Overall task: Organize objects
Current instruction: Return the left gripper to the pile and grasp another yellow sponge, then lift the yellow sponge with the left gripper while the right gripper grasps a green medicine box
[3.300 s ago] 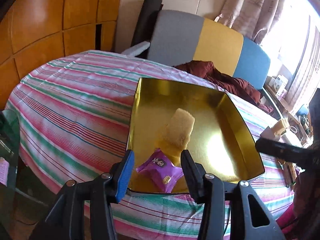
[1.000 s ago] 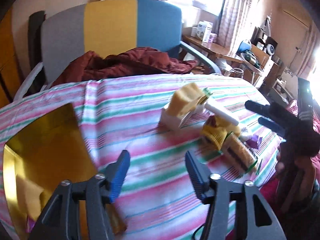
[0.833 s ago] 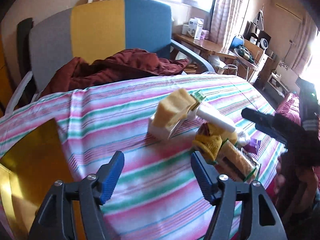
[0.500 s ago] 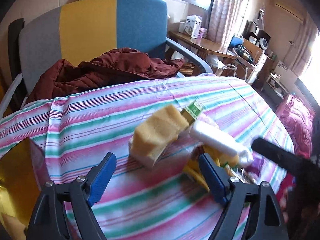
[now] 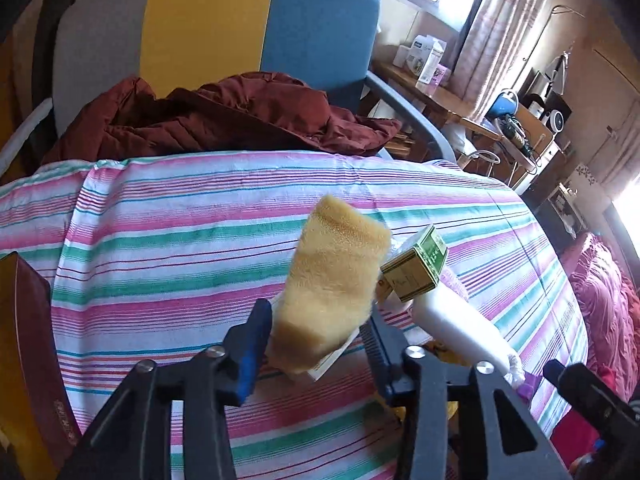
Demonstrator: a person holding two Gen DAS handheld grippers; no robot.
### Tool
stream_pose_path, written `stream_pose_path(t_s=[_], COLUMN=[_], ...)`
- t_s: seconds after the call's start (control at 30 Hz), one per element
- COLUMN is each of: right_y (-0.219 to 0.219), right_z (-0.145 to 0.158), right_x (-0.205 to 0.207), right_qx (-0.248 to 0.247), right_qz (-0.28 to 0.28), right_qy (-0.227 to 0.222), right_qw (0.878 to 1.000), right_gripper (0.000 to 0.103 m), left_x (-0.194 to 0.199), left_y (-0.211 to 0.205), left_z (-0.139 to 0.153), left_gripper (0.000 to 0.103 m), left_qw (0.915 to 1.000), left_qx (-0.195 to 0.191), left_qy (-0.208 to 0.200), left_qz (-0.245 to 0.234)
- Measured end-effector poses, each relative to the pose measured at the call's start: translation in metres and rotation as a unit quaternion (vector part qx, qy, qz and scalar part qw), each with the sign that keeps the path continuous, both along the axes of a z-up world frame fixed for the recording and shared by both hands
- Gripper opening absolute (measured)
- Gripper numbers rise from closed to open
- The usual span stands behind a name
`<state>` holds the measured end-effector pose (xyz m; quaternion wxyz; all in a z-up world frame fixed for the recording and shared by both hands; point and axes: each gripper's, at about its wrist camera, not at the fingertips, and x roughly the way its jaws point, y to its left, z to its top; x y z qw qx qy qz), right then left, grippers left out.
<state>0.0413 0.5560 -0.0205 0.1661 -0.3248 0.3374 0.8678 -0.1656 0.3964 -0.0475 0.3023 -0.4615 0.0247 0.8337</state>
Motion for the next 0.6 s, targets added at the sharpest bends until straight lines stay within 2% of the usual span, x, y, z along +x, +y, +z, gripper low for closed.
stream_pose_path(t_s=[0.2,0.33,0.37,0.4,0.47,0.53,0.6], right_y=[-0.003,-0.003,-0.003,-0.003,-0.003,-0.003,-0.003], right_z=[-0.002,-0.004,-0.004,-0.005,-0.005,-0.006,-0.006], right_x=[-0.004,-0.005,-0.005,-0.005,-0.005,-0.005,-0.005], right_qx=[0.008,0.013,0.015,0.015,0.014,0.013,0.011], right_qz=[0.005,0.002,0.002,0.001,0.000,0.000,0.003], right_qy=[-0.009,-0.019,-0.021,-0.023,-0.024,-0.026,-0.025], right_qw=[1.000,1.000,1.000,1.000,1.000,1.000,1.000], right_gripper=[0.100,0.100,0.100,0.100,0.100,0.100,0.100], left_x=[0.014,0.019,0.019,0.019,0.018,0.020,0.020], left_y=[-0.015,-0.015,-0.015,-0.014,-0.014,-0.014,-0.013], left_z=[0.009,0.006,0.005,0.004,-0.001,-0.003,0.000], left_gripper=[0.032,0.032,0.034,0.045,0.054,0.054,0.055], left_qw=[0.9991,0.9984,0.9984,0.9984,0.9984,0.9984,0.9983], left_qx=[0.005,-0.003,-0.001,0.001,0.001,-0.008,-0.022], left_qy=[0.032,0.032,0.029,0.024,0.005,0.006,0.024], left_qz=[-0.028,-0.046,-0.049,-0.051,-0.057,-0.056,-0.049])
